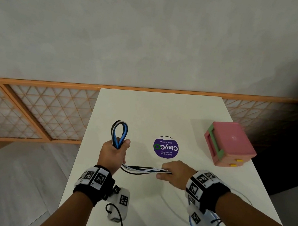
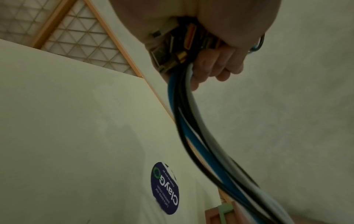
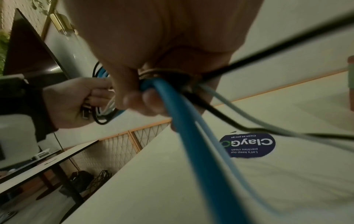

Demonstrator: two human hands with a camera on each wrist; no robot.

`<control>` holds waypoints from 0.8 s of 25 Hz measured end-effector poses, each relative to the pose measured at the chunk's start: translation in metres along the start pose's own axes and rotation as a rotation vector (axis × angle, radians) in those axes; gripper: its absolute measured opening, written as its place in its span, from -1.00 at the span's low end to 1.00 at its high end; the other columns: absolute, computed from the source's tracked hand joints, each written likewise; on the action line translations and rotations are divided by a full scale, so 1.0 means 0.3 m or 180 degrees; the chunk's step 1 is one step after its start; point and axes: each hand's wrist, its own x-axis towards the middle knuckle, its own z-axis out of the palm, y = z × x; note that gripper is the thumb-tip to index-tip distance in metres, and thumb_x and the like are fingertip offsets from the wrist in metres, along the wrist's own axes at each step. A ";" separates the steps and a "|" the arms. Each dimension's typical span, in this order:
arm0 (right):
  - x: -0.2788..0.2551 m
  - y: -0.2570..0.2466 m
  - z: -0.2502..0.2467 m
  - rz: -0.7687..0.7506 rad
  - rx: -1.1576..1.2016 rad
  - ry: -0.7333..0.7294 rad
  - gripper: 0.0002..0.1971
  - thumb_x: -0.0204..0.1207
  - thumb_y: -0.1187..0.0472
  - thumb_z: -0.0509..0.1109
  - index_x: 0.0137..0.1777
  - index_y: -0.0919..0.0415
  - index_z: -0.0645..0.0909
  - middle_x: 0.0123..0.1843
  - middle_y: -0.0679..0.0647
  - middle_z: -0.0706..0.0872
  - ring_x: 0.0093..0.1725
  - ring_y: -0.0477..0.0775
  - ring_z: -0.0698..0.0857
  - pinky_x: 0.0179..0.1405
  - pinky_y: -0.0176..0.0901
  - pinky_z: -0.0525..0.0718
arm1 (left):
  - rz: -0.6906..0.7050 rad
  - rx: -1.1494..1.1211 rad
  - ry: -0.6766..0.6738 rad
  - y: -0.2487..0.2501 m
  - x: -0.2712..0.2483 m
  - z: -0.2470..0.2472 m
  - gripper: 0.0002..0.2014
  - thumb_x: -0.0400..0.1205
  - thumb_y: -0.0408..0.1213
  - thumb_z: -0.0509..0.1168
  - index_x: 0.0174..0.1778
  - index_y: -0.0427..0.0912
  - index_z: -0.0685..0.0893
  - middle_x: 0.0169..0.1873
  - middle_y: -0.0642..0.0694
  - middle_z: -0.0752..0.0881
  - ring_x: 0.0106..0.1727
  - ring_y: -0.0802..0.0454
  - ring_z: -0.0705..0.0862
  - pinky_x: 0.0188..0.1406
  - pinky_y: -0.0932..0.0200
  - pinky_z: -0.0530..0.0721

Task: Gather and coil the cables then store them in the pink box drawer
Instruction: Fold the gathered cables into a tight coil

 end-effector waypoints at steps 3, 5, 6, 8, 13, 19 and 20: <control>-0.014 -0.009 -0.010 -0.0222 -0.0007 0.0316 -0.59 0.56 -0.07 0.27 -0.48 -0.03 0.26 -0.49 -0.06 0.37 -0.47 -0.13 0.36 -0.40 -0.29 0.32 | 0.0074 0.0194 -0.0098 -0.035 -0.002 0.000 -0.71 0.62 -0.21 0.35 -0.37 -0.27 0.55 -0.69 -0.01 0.43 -0.60 -0.04 0.38 -0.55 0.12 0.50; -0.018 -0.036 -0.029 -0.0404 -0.0112 0.0453 -0.60 0.56 -0.07 0.26 -0.47 -0.06 0.24 -0.48 -0.05 0.38 -0.46 -0.12 0.37 -0.40 -0.24 0.32 | 0.0217 0.0639 -0.0322 -0.068 -0.021 0.015 -0.61 0.60 -0.13 0.37 -0.50 -0.15 0.45 -0.70 0.00 0.45 -0.59 -0.07 0.42 -0.49 0.07 0.46; -0.010 -0.049 -0.038 -0.0508 -0.0119 0.0511 -0.61 0.56 -0.07 0.25 -0.46 -0.08 0.24 -0.47 -0.05 0.39 -0.45 -0.13 0.38 -0.38 -0.18 0.35 | 0.0240 0.0836 -0.0468 -0.078 -0.039 0.030 -0.58 0.60 -0.09 0.36 -0.52 -0.13 0.41 -0.69 -0.03 0.45 -0.58 -0.06 0.42 -0.49 0.07 0.44; 0.005 -0.072 -0.058 -0.0672 0.0019 0.0663 -0.64 0.55 -0.10 0.24 -0.44 -0.09 0.27 -0.42 -0.02 0.46 -0.40 -0.06 0.45 -0.26 -0.04 0.47 | 0.0162 0.0743 -0.0699 -0.077 -0.076 0.066 -0.58 0.63 -0.09 0.31 -0.51 -0.14 0.38 -0.70 -0.02 0.41 -0.63 0.00 0.38 -0.53 0.12 0.37; 0.029 -0.094 -0.082 -0.0567 0.0576 0.0998 -0.66 0.50 -0.05 0.35 -0.19 0.28 0.58 -0.25 0.23 0.67 -0.23 0.18 0.61 -0.14 0.15 0.56 | 0.0370 0.0579 -0.1093 -0.049 -0.132 0.111 -0.52 0.53 0.15 0.24 -0.54 -0.15 0.40 -0.82 0.10 0.40 -0.72 0.24 0.36 -0.60 0.39 0.30; 0.028 -0.114 -0.086 -0.0334 0.0658 0.1030 -0.76 0.33 -0.03 0.53 -0.28 0.08 0.57 -0.37 -0.05 0.61 -0.30 0.03 0.58 -0.22 -0.06 0.56 | 0.0159 0.1214 -0.1501 -0.082 -0.129 0.145 -0.60 0.51 -0.23 0.45 -0.57 -0.16 0.43 -0.72 0.10 0.45 -0.67 0.18 0.38 -0.55 0.31 0.36; 0.027 -0.113 -0.089 -0.0350 0.0652 0.0978 -0.78 0.33 0.04 0.53 -0.21 0.11 0.57 -0.33 -0.01 0.64 -0.28 0.05 0.60 -0.17 0.00 0.60 | 0.0149 0.1261 -0.1488 -0.087 -0.122 0.140 -0.61 0.54 -0.24 0.41 -0.56 -0.19 0.43 -0.67 0.01 0.47 -0.64 0.13 0.38 -0.52 0.25 0.37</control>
